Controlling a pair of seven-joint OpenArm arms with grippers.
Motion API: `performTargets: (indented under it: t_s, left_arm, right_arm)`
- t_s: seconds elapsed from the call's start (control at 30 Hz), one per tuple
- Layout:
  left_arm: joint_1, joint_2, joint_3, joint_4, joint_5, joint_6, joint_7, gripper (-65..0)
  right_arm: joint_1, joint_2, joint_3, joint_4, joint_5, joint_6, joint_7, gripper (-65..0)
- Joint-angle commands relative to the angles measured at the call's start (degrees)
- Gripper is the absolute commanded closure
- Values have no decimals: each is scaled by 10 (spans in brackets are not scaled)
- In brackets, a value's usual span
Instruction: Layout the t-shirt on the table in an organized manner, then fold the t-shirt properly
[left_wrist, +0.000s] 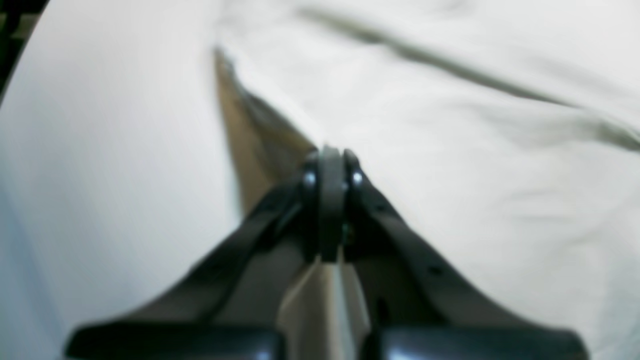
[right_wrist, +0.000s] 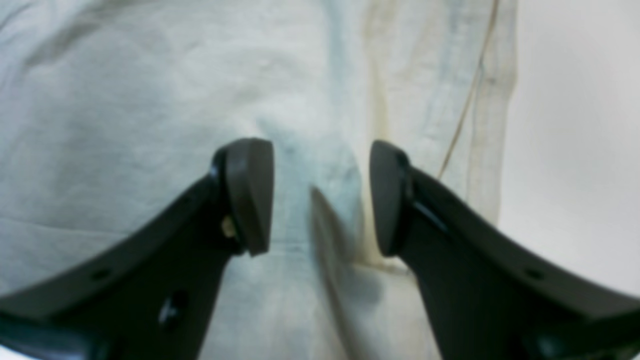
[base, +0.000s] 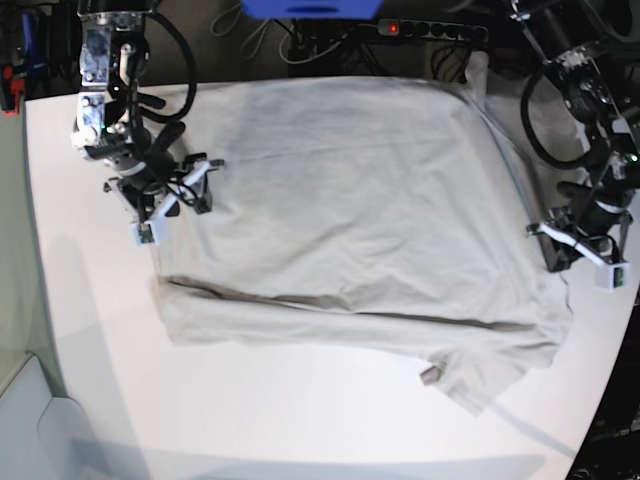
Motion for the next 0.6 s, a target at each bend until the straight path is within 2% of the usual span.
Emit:
performTargets:
  t_s: [0.0, 0.1, 0.3, 0.43, 0.5, 0.57]
  left_arm:
    - [-8, -5, 11, 22, -6, 1, -13, -1]
    - [-11, 8, 75, 34, 26, 1, -13, -1]
    - [-11, 37, 230, 13, 197, -2, -19, -3]
    - [-8, 49, 275, 8, 262, -2, -14, -11]
    - [-6, 52, 276, 12, 267, 1, -13, -55]
    - [-1, 56, 274, 12, 269, 1, -13, -150]
  right_arm:
    - [6, 4, 2, 8, 5, 4, 12, -312]
    - [4, 4, 2, 8, 5, 4, 12, -312]
    - [1, 5, 2, 8, 5, 4, 12, -311]
    - [1, 5, 2, 9, 5, 4, 12, -311]
    - [0, 5, 2, 9, 5, 4, 12, -311]
    - [0, 5, 2, 8, 5, 4, 12, -311]
